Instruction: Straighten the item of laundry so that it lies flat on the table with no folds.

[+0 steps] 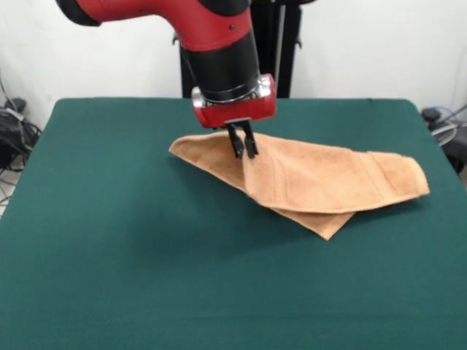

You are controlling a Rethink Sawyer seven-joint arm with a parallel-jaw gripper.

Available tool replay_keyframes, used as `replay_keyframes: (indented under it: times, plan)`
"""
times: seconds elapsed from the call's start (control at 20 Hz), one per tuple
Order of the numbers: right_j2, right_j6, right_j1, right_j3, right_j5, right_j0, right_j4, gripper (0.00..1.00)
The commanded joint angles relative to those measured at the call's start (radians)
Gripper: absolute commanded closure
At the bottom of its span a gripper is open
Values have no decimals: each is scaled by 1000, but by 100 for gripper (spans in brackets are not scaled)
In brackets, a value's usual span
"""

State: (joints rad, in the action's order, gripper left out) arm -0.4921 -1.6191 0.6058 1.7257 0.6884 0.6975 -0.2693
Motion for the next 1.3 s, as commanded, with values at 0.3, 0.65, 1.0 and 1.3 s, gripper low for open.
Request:
replay_keyframes:
  times: [0.3, 0.65, 1.0, 1.3]
  plan:
    - [-73, 223, 43, -160, 244, 57, -55, 100]
    - [-98, 215, 5, -153, 215, 83, -60, 100]
    - [-110, 202, -12, -181, 223, 87, -58, 100]
    - [-114, 219, -25, -226, 244, 87, -61, 100]
